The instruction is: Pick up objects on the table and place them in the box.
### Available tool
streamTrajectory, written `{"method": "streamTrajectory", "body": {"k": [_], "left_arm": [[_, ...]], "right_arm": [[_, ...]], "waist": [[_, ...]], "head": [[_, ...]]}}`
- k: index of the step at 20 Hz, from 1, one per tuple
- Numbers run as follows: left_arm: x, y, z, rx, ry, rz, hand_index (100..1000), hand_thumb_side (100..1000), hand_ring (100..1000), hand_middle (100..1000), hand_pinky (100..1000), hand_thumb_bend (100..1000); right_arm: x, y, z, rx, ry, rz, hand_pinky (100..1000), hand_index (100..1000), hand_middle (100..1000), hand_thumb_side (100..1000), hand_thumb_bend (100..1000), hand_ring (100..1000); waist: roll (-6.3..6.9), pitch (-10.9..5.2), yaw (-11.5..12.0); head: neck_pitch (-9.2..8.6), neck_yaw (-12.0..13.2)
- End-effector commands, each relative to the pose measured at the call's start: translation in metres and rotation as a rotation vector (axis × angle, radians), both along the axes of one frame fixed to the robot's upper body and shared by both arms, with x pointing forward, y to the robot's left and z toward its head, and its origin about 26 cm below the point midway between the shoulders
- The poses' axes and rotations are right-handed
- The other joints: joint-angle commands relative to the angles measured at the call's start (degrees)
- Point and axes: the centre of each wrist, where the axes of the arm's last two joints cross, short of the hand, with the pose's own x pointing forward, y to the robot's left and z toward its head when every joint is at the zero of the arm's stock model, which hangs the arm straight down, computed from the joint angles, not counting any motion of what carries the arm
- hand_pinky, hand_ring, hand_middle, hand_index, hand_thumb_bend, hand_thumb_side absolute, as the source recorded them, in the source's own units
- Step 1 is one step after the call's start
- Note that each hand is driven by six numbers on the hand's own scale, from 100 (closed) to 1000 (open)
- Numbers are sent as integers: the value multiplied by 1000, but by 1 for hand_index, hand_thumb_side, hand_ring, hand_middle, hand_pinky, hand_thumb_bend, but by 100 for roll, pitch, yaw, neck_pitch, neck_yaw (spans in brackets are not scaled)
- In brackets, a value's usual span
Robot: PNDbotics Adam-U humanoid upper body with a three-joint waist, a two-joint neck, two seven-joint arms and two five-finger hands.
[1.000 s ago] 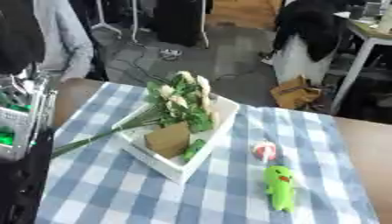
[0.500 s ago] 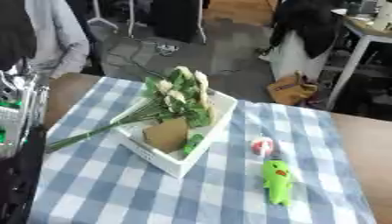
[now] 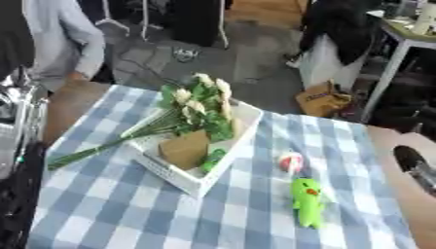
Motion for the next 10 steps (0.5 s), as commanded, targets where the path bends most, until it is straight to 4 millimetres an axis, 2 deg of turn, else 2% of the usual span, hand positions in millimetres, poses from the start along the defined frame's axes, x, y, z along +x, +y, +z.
{"method": "streamTrajectory", "body": {"k": [1, 5, 6, 7, 10], "left_arm": [[-3, -3, 8, 13, -29, -21, 1000, 915, 980, 916, 814, 100], [-3, -5, 8, 13, -28, -32, 997, 915, 980, 916, 814, 100], [-3, -6, 8, 12, -28, -35, 997, 915, 980, 916, 814, 100], [-3, -6, 8, 11, -27, -38, 997, 915, 980, 916, 814, 100], [-3, -7, 8, 12, -26, -43, 997, 915, 980, 916, 814, 100]], "right_arm": [[2, 1, 4, -106, 28, 9, 845, 997, 939, 1000, 253, 927], [13, -1, -12, -154, 69, 1, 860, 992, 948, 1000, 252, 939], [16, -1, -17, -166, 77, -1, 867, 990, 949, 1000, 282, 942], [20, 0, -23, -176, 82, 0, 867, 990, 949, 1000, 245, 942], [27, 3, -36, -200, 81, 19, 874, 984, 949, 1000, 239, 943]], "waist": [[-84, -115, 14], [-87, -109, 58], [-86, -106, 68], [-84, -103, 77], [-83, -104, 93]], "head": [[21, -48], [9, -115], [3, -134], [0, -151], [-15, -187]]}}
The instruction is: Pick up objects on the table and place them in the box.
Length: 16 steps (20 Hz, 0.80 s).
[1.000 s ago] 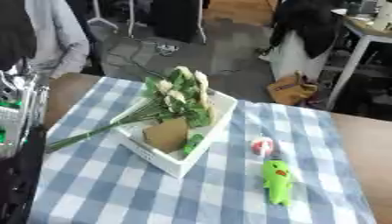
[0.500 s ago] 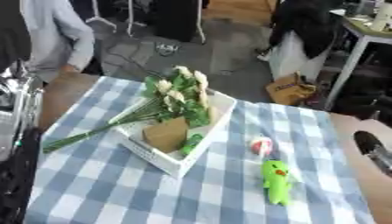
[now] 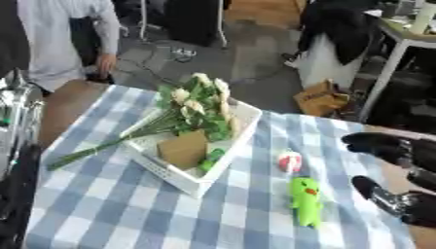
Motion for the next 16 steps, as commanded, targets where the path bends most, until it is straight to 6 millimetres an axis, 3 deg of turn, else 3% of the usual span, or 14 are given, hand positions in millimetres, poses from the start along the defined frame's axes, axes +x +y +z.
{"method": "streamTrajectory", "body": {"k": [1, 10, 16], "left_arm": [[-3, -4, 9, 5, -32, -21, 997, 914, 981, 916, 814, 100], [-3, -4, 8, 7, -26, -23, 996, 913, 981, 916, 814, 100], [-3, -5, 5, 8, -15, -30, 995, 913, 981, 916, 815, 100]], "right_arm": [[8, -1, -5, -49, -17, 17, 874, 983, 949, 1000, 239, 943], [17, 8, -13, -37, -33, 43, 910, 1000, 957, 1000, 212, 966], [30, 36, -11, 53, -156, -74, 906, 1000, 948, 1000, 176, 969]], "waist": [[-79, -105, 14], [-72, -128, 38], [-76, -199, 81]], "head": [[-23, -58], [-74, -207], [-21, -510]]}}
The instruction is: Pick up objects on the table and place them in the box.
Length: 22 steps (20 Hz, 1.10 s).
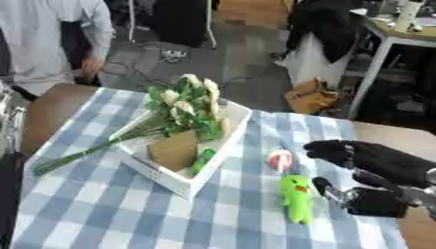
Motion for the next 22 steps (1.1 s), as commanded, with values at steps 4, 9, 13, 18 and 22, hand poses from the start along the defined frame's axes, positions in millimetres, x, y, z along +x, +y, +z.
{"method": "streamTrajectory", "body": {"k": [4, 9, 13, 18, 22], "left_arm": [[-3, -5, 6, -6, -23, -25, 995, 914, 981, 915, 815, 100], [-3, -5, 5, -2, -19, -28, 991, 912, 981, 915, 814, 100], [-3, -5, 3, 1, -10, -28, 989, 909, 981, 914, 815, 100], [-3, -5, 2, 3, -3, -31, 986, 911, 981, 913, 815, 100], [-3, -6, 2, 2, -5, -34, 985, 911, 981, 913, 815, 100]], "right_arm": [[14, 13, -9, 3, -36, -60, 917, 1000, 949, 1000, 231, 981], [27, 15, -20, -7, -29, -18, 930, 1000, 990, 1000, 306, 1000], [47, 13, -37, 15, 104, -147, 922, 1000, 1000, 1000, 289, 1000], [63, 19, -49, 56, 279, -237, 919, 1000, 1000, 1000, 341, 1000], [66, 24, -48, 58, 288, -202, 912, 1000, 982, 1000, 393, 1000]], "waist": [[-73, -151, 77], [-55, -156, 94], [-66, -207, 103], [-111, -275, 118], [-109, -270, 123]], "head": [[-13, -331], [49, -379], [113, -439], [115, -526], [98, -529]]}}
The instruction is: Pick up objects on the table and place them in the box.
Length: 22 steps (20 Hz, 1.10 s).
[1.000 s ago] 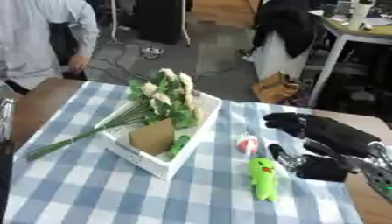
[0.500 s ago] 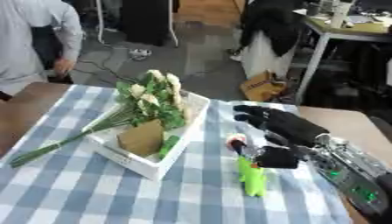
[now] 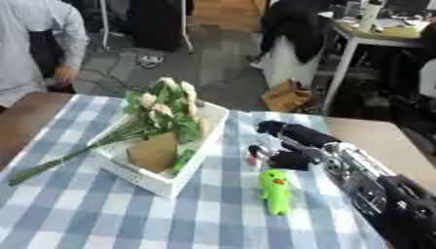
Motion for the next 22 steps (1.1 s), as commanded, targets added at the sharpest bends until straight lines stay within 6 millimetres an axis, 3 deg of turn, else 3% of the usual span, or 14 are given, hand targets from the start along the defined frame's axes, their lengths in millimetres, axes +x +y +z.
{"method": "streamTrajectory", "body": {"k": [1, 6, 9, 15, 22], "left_arm": [[-3, -1, 7, 4, -28, -9, 984, 911, 981, 912, 815, 100], [-3, -2, 8, 3, -30, -11, 983, 910, 981, 912, 815, 100], [-3, -2, 8, 2, -30, -12, 981, 910, 981, 910, 814, 100], [-3, -2, 8, 0, -29, -13, 977, 909, 981, 907, 815, 100], [-3, -3, 8, -2, -32, -15, 975, 908, 981, 904, 814, 100]], "right_arm": [[7, -4, 11, 3, -26, 25, 898, 1000, 973, 1000, 392, 999], [9, -9, 3, -43, -64, 69, 872, 990, 930, 1000, 377, 973], [10, -12, -2, -102, -23, 129, 845, 937, 882, 999, 370, 946], [20, -18, 3, -221, 110, 245, 857, 916, 905, 920, 322, 958], [25, -27, -3, -232, 211, 324, 865, 923, 926, 887, 324, 970]], "waist": [[-48, -127, 0], [-35, -111, 6], [-30, -106, 7], [-26, -107, 5], [-7, -82, -2]], "head": [[-9, -10], [11, 1], [21, -11], [27, -43], [-4, -57]]}}
